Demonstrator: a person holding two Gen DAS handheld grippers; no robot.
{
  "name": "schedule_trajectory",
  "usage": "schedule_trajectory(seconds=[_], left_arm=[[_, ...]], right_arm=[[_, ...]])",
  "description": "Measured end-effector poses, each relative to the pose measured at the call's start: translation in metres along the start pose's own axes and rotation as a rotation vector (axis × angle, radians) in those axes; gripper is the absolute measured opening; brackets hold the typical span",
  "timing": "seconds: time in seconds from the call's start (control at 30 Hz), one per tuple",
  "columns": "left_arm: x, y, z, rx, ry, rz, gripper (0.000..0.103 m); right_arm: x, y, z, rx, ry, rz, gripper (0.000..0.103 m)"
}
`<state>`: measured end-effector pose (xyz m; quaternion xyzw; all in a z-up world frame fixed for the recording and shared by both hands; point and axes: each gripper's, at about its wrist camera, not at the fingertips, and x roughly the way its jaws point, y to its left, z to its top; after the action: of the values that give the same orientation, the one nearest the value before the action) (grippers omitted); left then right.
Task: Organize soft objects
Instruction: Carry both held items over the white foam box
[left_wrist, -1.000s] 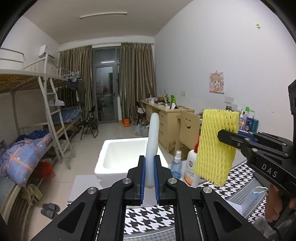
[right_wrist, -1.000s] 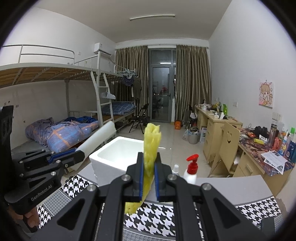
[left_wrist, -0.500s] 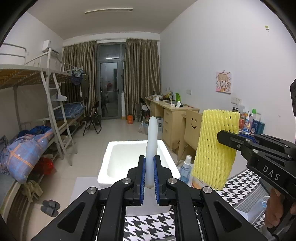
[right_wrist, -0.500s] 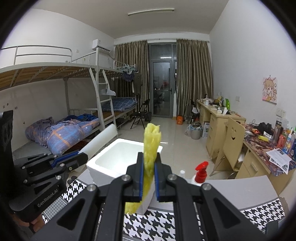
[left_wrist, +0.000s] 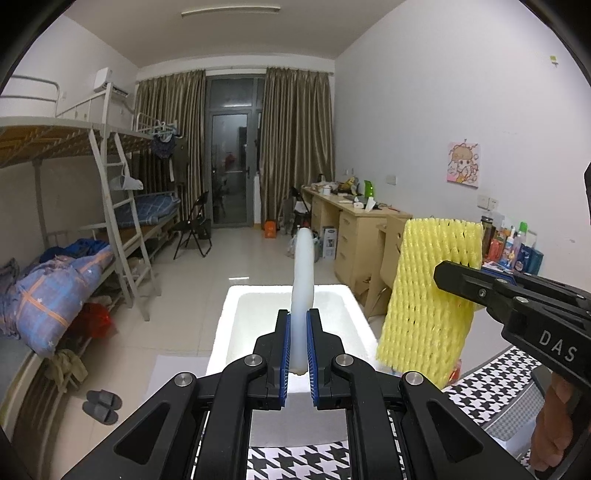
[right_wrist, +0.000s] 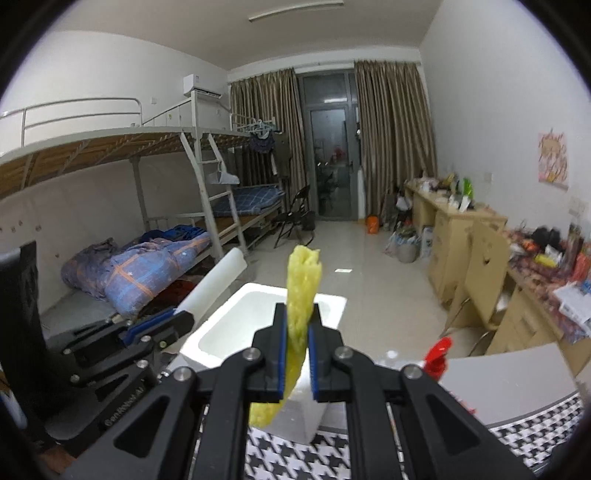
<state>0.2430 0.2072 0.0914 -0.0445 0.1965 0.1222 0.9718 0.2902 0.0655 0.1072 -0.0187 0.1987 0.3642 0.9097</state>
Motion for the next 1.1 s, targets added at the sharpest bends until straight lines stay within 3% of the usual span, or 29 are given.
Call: schedule_trajectory(seconds=[0.47, 1.03, 1.1], left_arm=[[0.036, 0.007, 0.001, -0.017, 0.066, -0.024, 0.009], [0.083, 0.019, 0.001, -0.050, 0.149, -0.029, 0.009], [0.088, 0.021, 0.002, -0.055, 0.157, -0.031, 0.014]], right_arm=[[0.033, -0.003, 0.003, -0.002, 0.044, -0.042, 0.013], [0.042, -0.009, 0.003, -0.004, 0.047, -0.050, 0.013], [0.043, -0.010, 0.004, -0.005, 0.046, -0.054, 0.013]])
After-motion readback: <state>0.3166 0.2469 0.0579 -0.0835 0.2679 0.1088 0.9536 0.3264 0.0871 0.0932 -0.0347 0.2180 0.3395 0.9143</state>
